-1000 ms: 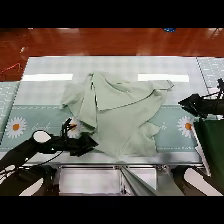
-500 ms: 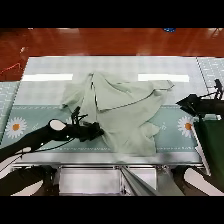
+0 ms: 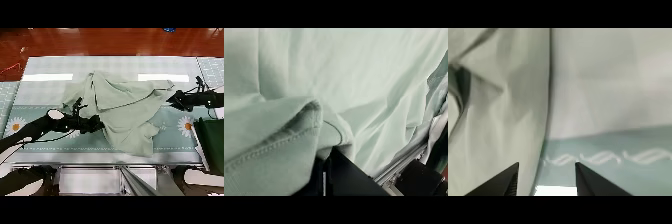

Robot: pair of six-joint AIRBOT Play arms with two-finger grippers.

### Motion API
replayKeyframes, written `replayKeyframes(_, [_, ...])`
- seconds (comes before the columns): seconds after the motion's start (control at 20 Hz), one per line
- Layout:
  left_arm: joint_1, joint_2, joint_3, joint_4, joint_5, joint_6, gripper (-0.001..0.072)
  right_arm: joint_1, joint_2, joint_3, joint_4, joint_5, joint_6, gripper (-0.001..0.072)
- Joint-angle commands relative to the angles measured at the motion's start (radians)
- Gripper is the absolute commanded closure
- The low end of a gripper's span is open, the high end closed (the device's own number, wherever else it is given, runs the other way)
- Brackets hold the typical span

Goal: Fold the shirts.

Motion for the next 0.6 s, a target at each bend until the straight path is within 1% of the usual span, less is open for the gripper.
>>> replayKeyframes(0.0, [0.011, -0.002, 0.005, 0.005, -0.024, 0.007, 0.0689, 0.04, -0.134, 0.121, -0.002, 0.008, 0.013, 0.0305])
replayKeyframes(0.1, [0.011, -0.002, 0.005, 0.005, -0.024, 0.007, 0.0689, 0.047, -0.19, 0.185, 0.005, 0.018, 0.032, 0.0305])
replayKeyframes(0.4, [0.012, -0.002, 0.006, 0.004, -0.007, 0.007, 0.0689, 0.117, -0.296, 0.314, 0.077, 0.011, 0.037, 0.0311])
replayKeyframes(0.45, [0.013, -0.002, 0.006, 0.004, -0.005, 0.007, 0.0689, 0.134, -0.306, 0.328, 0.076, 0.005, 0.045, 0.0359])
replayKeyframes(0.5, [0.02, -0.002, 0.006, 0.004, -0.006, 0.007, 0.0688, 0.149, -0.31, 0.338, 0.077, -0.004, 0.047, 0.0494])
replayKeyframes(0.55, [0.034, 0.002, 0.006, 0.004, -0.007, 0.008, 0.0689, 0.156, -0.309, 0.347, 0.074, -0.006, 0.043, 0.0682])
